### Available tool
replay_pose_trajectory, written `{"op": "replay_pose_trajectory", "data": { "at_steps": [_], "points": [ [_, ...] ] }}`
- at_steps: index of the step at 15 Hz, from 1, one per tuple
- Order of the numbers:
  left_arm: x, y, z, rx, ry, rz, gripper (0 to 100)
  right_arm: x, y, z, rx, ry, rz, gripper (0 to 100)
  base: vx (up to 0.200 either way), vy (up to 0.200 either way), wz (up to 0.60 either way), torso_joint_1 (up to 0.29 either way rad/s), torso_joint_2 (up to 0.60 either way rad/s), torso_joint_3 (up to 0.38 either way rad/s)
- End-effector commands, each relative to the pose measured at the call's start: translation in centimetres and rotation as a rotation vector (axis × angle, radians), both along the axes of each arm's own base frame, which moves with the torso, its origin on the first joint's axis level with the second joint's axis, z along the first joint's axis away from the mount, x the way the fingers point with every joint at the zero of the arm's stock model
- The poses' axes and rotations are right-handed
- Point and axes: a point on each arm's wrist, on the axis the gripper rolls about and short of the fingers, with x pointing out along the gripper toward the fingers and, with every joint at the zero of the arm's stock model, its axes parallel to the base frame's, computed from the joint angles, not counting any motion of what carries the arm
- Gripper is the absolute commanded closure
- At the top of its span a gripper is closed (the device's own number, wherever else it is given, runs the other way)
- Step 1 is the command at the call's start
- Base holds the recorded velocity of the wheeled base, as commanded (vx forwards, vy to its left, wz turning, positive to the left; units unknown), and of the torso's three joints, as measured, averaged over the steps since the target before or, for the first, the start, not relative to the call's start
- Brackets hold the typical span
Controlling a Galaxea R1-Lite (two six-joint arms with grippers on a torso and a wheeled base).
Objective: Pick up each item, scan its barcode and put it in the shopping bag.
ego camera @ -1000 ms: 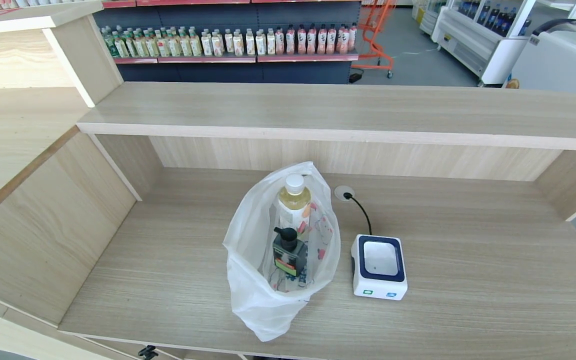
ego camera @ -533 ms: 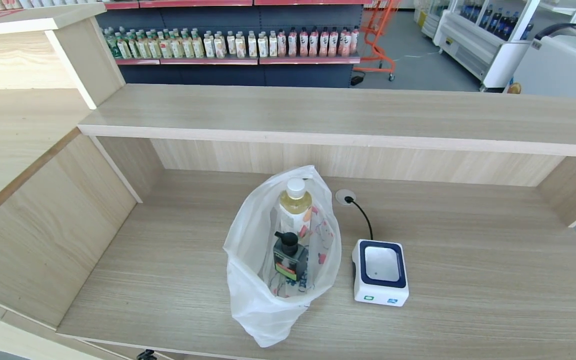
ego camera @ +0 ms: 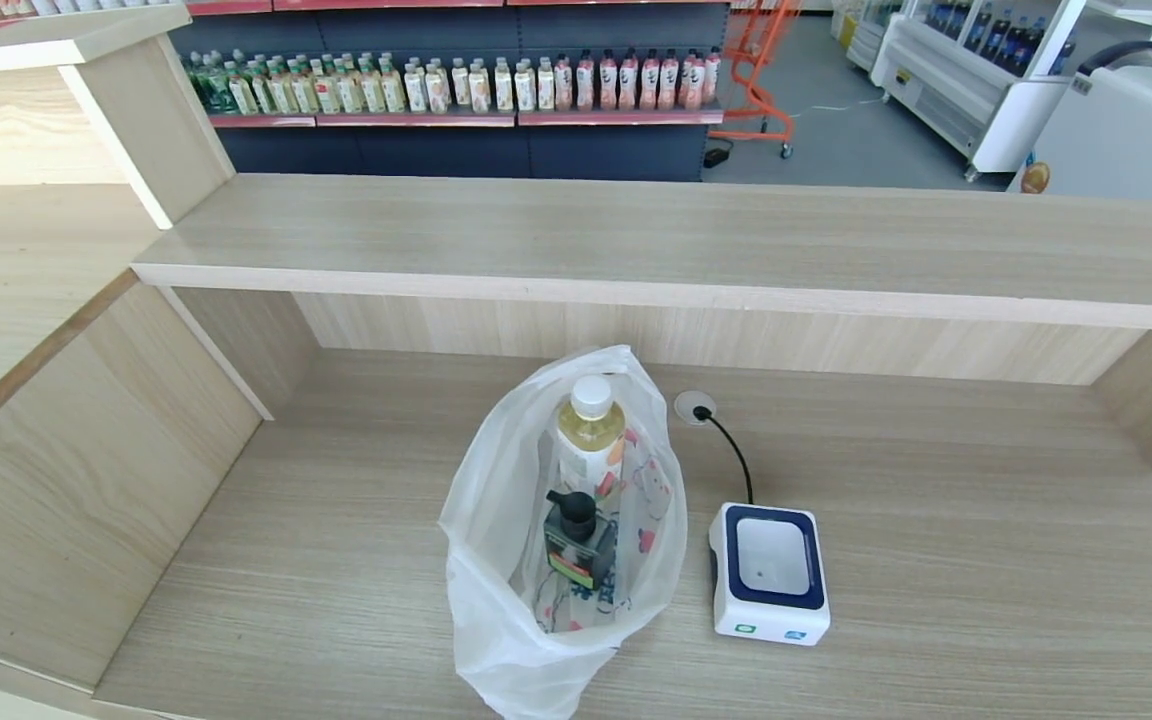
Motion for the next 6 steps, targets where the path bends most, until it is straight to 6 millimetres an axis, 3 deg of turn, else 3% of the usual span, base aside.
{"op": "replay_pose_trajectory", "data": {
  "at_steps": [1, 6],
  "points": [
    [0.01, 0.0, 0.0, 0.0, 0.001, 0.001, 0, 0.02, 0.0, 0.01, 0.0, 0.002, -0.001, 100, 0.0, 0.0, 0.0, 0.0, 0.0, 0.0],
    [0.01, 0.0, 0.0, 0.0, 0.001, 0.001, 0, 0.02, 0.0, 0.01, -0.001, 0.002, 0.0, 100, 0.0, 0.0, 0.0, 0.0, 0.0, 0.0]
  ]
}}
